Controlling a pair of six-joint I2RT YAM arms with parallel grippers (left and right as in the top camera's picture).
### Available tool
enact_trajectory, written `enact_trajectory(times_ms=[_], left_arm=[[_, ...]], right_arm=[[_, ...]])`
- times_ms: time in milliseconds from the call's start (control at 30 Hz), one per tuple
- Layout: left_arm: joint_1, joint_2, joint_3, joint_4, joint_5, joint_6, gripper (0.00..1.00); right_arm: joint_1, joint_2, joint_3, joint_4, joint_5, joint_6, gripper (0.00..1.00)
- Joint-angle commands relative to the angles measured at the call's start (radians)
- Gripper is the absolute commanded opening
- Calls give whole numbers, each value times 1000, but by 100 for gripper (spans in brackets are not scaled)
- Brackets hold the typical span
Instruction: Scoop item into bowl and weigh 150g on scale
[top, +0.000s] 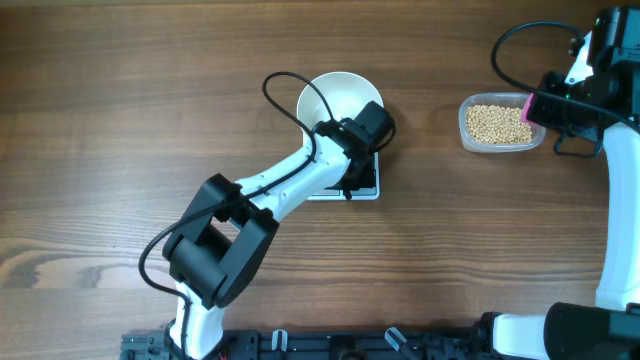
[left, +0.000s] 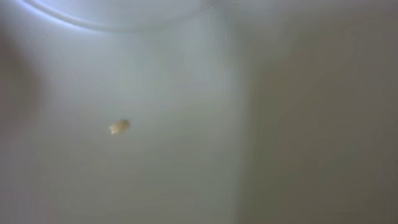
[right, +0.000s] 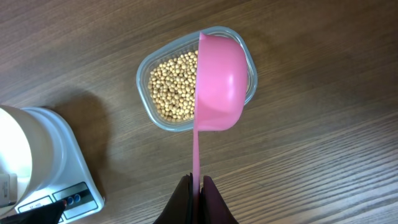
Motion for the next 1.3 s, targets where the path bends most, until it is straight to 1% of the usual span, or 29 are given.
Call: enact_trajectory(times_ms=[0,1267], left_arm=[[0,17,-14,3,0,5,4],[0,21,-14,18,-3,5,4]], right_arm=[[0,10,-8,3,-7,-19,4],[0,10,-8,5,-6,-27,4]])
